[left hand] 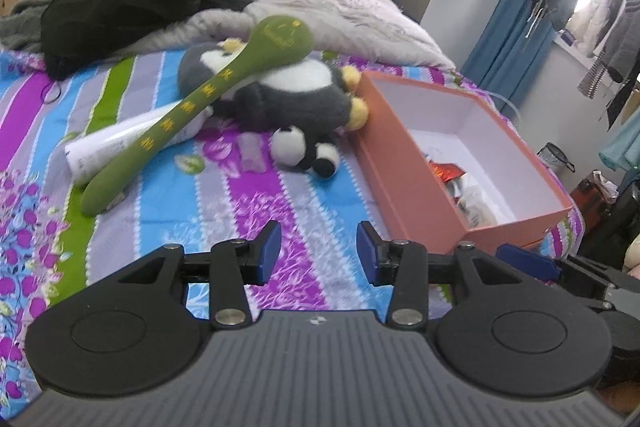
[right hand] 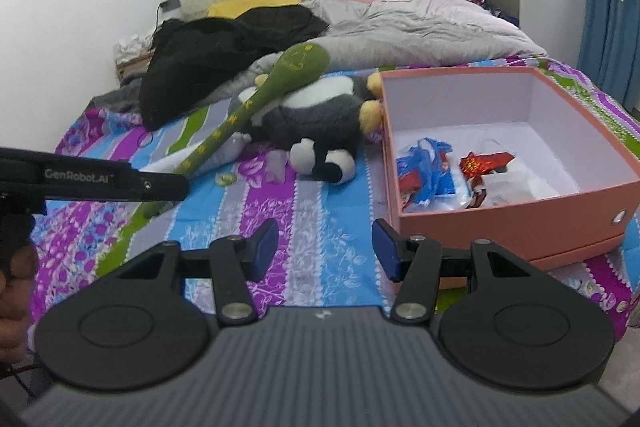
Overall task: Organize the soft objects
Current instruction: 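Withdraw both grippers from the box back toward the pile, then grasp the clear plastic cup with the left gripper while the right gripper grasps the panda plush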
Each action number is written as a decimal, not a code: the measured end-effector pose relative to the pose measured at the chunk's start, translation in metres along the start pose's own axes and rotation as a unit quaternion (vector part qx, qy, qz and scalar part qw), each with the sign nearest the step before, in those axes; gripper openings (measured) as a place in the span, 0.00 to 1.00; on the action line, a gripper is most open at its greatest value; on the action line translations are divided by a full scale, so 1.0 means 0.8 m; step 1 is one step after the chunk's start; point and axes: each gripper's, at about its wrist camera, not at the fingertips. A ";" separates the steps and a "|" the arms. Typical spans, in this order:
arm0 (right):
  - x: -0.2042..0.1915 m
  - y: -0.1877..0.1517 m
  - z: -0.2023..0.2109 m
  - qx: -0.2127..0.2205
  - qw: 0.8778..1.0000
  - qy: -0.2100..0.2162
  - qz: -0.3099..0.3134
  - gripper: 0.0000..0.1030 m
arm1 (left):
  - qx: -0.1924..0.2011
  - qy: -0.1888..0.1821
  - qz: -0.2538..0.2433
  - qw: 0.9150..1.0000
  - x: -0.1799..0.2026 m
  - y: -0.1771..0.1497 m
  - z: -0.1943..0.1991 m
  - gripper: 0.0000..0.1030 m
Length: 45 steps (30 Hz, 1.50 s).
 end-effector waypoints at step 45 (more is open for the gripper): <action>-0.029 0.096 -0.261 -0.039 0.996 -0.058 0.063 0.53 | -0.017 -0.022 0.078 0.997 -0.127 0.139 -0.230 0.52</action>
Point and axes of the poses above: each gripper's, at about its wrist camera, not at the fingertips, and z roughly against the way its jaws point, x to its right, y to its top, and after that the axes turned 11 degrees about -x, right-handed
